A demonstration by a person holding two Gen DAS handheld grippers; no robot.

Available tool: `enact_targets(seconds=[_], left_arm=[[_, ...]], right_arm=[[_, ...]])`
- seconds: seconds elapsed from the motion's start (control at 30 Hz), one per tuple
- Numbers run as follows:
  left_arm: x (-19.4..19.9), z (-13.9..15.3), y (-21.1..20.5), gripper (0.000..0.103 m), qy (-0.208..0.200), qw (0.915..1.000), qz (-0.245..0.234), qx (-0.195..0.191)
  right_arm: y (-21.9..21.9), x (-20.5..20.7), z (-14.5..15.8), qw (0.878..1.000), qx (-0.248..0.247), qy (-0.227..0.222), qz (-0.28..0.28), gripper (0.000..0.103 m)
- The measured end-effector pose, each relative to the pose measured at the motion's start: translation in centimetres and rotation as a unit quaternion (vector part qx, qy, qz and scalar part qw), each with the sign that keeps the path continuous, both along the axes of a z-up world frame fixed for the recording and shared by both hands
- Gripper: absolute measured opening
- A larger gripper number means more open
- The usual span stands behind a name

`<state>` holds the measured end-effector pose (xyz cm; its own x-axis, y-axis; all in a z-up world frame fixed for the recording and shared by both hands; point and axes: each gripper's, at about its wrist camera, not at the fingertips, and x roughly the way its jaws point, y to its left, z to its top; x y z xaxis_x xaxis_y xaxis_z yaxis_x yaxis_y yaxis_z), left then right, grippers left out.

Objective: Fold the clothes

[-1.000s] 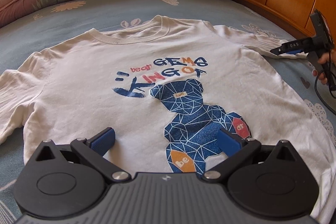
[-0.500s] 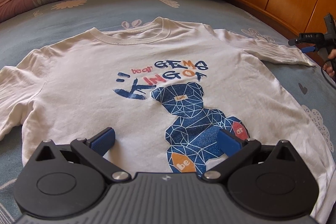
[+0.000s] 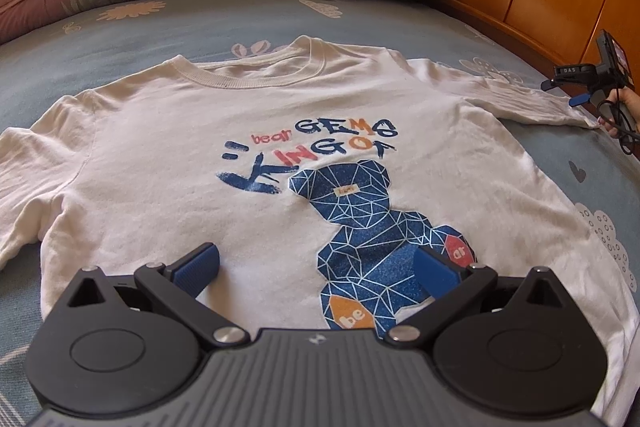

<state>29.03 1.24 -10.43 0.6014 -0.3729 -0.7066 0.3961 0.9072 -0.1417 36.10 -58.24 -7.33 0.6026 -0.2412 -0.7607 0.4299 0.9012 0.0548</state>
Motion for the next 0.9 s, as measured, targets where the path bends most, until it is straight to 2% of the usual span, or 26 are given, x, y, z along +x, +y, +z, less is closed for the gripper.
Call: enact_targets(seconds=[0.1,0.2,0.33,0.5,0.6,0.67,0.7,0.77,0.9], left_arm=[[-0.1,0.0,0.0,0.102,-0.001,1.0,-0.001,0.002],[-0.1,0.0,-0.1,0.102,-0.003,1.0,-0.004,0.007],[-0.1,0.0,-0.2,0.102,-0.002,0.9999,-0.003,0.01],[0.0,0.0,-0.2,0.102,0.0,1.0,-0.002,0.008],[-0.1,0.0,-0.2,0.102,-0.002,0.9999,-0.004,0.01],[-0.1,-0.1,-0.1,0.102,-0.003,0.9999,-0.005,0.011],[-0.1,0.0,-0.1,0.102,-0.002,0.9999,-0.005,0.01],[-0.1,0.0,-0.1,0.102,-0.001,1.0,-0.005,0.008],[-0.1,0.0,-0.1,0.102,-0.002,1.0,-0.003,0.009]], right_arm=[[2.5,-1.8,0.5,0.998,-0.003,0.012,0.054,0.103],[3.3,-3.3,-1.4,0.995,-0.034,0.07,0.061,0.103],[2.4,-5.8,-0.9,0.998,-0.011,0.048,0.046,0.103],[2.7,-5.1,0.3,0.998,-0.008,0.023,0.05,0.103],[3.5,-4.6,-1.0,0.996,0.004,0.044,0.072,0.103],[4.4,-5.4,-1.4,0.994,-0.031,0.048,0.09,0.103],[4.2,-5.8,-1.3,0.995,-0.024,0.047,0.083,0.103],[3.8,-6.2,-0.7,0.997,-0.013,0.034,0.061,0.103],[5.1,-5.4,0.6,0.996,0.012,-0.003,0.086,0.103]])
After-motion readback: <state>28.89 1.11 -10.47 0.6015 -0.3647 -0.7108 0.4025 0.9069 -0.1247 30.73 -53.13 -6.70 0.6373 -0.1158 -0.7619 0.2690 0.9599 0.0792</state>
